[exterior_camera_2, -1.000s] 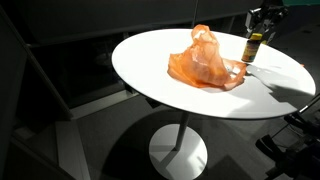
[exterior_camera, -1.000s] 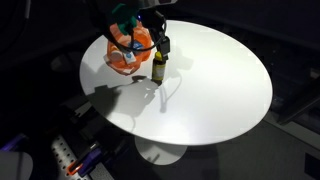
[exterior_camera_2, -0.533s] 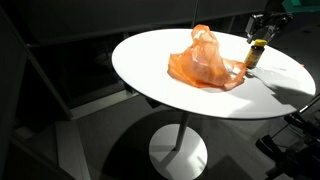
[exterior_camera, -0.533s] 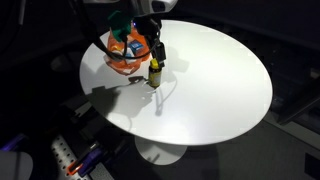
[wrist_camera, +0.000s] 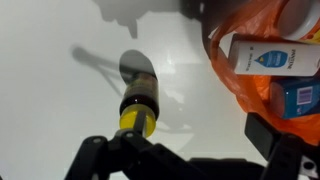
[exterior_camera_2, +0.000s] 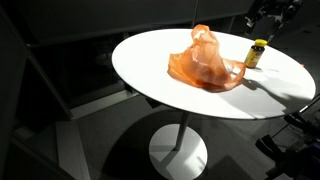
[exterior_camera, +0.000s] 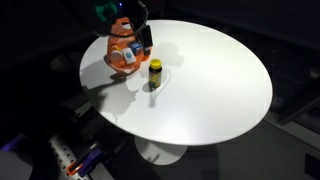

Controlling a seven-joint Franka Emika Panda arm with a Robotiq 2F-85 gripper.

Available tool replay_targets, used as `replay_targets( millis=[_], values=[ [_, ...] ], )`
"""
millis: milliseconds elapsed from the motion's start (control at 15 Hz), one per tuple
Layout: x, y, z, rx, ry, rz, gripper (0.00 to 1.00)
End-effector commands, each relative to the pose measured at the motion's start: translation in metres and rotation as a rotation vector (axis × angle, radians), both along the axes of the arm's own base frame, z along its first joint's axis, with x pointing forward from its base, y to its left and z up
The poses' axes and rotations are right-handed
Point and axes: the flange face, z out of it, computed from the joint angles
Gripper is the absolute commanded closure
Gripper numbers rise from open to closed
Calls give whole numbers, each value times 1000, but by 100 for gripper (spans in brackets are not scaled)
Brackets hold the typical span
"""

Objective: Put the black and yellow bottle on the table

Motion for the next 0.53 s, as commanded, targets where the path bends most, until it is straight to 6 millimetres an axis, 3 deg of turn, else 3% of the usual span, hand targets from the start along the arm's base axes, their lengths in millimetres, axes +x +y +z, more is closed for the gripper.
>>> replay_targets(
  millis=[0, 267, 467],
  values=[
    [-7, 7, 37, 47, 92, 68, 0],
    [-9, 7, 60, 44, 180, 106, 0],
    [-10, 9, 55, 36, 183, 94, 0]
  ],
)
